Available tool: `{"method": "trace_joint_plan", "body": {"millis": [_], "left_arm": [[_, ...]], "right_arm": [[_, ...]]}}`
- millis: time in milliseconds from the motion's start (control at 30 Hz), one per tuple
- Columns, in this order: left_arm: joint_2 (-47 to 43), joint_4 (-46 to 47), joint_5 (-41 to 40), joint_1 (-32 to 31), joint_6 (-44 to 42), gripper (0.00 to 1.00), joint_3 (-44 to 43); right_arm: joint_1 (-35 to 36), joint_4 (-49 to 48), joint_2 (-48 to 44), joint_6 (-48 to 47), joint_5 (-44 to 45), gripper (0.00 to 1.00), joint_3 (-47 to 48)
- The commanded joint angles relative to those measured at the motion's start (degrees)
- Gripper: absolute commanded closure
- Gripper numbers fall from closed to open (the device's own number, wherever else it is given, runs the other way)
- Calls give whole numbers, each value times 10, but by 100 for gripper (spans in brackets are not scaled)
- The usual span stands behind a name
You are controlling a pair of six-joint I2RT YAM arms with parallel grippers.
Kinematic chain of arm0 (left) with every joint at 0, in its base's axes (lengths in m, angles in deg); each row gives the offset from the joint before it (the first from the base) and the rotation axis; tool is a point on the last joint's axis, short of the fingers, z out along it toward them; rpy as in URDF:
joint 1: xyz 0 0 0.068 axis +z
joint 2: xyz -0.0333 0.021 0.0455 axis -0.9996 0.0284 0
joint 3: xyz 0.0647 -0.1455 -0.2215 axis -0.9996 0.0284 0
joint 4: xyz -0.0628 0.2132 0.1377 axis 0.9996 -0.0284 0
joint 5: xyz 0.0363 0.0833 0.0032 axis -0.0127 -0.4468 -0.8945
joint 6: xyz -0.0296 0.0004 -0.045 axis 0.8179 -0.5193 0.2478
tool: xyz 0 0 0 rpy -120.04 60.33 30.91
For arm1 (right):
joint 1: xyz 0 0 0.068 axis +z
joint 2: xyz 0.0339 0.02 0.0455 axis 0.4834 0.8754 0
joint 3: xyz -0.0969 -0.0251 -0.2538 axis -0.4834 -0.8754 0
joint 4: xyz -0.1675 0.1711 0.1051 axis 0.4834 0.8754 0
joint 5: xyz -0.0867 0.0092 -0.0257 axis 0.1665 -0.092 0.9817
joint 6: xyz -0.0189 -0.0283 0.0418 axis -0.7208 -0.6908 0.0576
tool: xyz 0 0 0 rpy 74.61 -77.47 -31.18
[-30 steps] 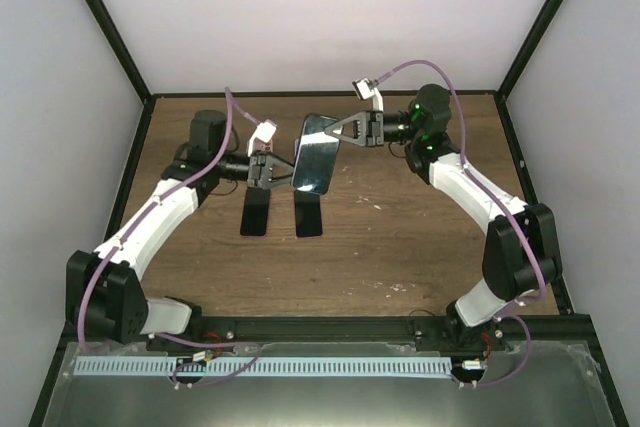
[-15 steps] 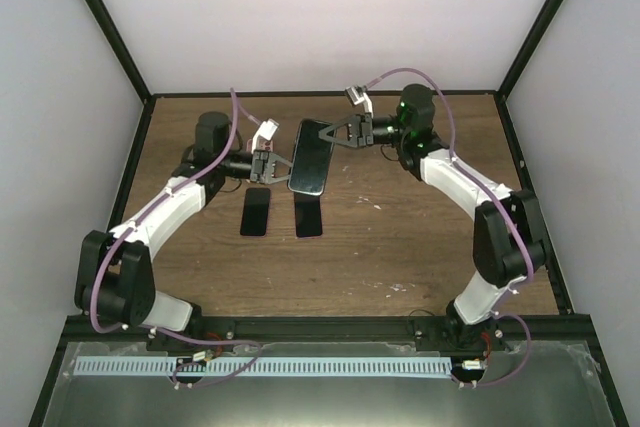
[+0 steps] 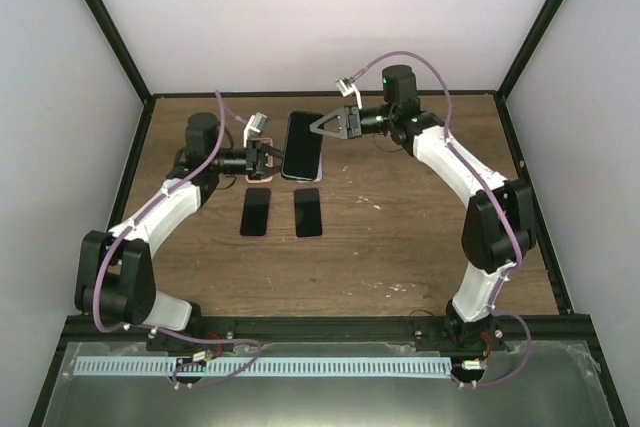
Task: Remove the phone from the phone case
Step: Remove the phone case from the phone.
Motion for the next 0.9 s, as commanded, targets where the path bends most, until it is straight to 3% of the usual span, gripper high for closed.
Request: {"method": "trace_joint_plan", "body": {"millis": [0, 267, 600, 867], "left_arm": [[-2, -10, -51, 28, 76, 100, 3], [7, -54, -88, 37, 121, 100, -3], [10, -80, -116, 46, 174, 100, 5], [9, -79, -119, 49, 183, 100, 9]], "right_arm": [[-13, 107, -23, -142, 74, 50, 66], [11, 155, -80, -300, 288, 46, 65], [188, 134, -127, -506, 602, 47, -2], [278, 108, -111, -582, 732, 48, -27]]}}
